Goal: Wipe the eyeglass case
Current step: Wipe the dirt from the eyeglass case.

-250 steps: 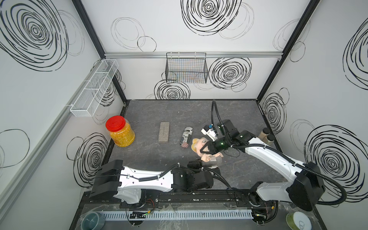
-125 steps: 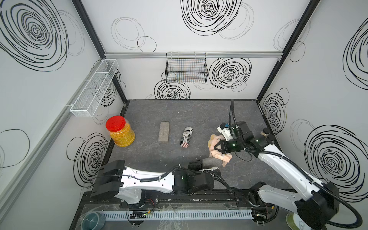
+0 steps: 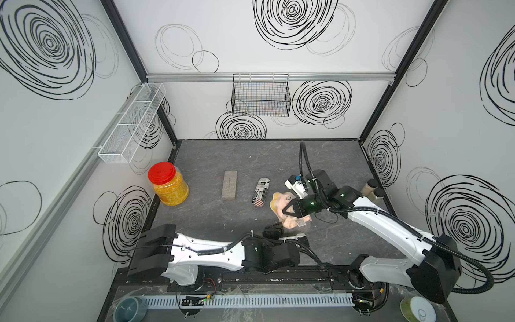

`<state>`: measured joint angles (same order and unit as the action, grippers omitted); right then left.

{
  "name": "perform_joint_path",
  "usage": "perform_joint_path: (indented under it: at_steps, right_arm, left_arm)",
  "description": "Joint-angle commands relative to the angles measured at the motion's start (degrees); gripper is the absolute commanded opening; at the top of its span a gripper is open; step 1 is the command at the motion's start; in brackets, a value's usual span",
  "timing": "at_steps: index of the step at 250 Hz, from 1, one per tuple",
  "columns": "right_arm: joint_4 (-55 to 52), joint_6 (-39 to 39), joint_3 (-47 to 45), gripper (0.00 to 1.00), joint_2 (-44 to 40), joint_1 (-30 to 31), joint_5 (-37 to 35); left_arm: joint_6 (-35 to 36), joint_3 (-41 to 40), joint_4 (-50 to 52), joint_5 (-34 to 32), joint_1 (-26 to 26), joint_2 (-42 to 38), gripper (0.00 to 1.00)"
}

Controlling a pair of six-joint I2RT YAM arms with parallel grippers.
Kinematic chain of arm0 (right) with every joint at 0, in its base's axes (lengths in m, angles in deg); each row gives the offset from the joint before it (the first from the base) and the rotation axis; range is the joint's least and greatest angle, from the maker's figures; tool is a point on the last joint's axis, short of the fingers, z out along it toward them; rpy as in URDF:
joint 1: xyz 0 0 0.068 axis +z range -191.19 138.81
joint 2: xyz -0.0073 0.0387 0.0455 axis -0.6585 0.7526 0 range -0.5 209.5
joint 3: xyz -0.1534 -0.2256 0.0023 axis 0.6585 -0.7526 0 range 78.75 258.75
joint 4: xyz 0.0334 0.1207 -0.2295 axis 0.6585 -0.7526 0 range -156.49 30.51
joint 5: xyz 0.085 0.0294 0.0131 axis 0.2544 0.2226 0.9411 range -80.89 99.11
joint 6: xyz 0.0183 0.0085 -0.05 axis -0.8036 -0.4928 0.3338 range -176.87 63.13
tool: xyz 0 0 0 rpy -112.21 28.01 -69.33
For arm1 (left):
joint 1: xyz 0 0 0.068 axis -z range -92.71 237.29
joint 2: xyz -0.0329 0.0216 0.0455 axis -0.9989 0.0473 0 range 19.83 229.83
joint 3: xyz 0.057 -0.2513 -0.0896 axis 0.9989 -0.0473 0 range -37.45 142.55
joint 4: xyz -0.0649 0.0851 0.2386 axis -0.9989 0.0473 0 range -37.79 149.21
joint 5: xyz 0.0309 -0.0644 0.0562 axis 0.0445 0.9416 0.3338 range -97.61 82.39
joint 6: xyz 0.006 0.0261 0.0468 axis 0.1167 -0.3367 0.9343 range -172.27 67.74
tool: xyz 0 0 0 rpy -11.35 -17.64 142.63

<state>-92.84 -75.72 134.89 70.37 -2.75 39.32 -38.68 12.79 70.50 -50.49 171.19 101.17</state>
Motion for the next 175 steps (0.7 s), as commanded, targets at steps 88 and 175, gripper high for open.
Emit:
perform_joint_path:
  at_steps: [88,175]
  right_arm:
    - [1.2,-2.0,-5.2,0.0,-9.3,-4.0,-3.1]
    - [1.2,-3.4,1.3,0.0,-0.6,2.8,-0.9]
  left_arm:
    - [-0.7,0.6,-2.3,-1.7,-0.1,0.6,0.57]
    - [-0.8,0.5,-2.0,-1.6,-0.3,1.0,0.56]
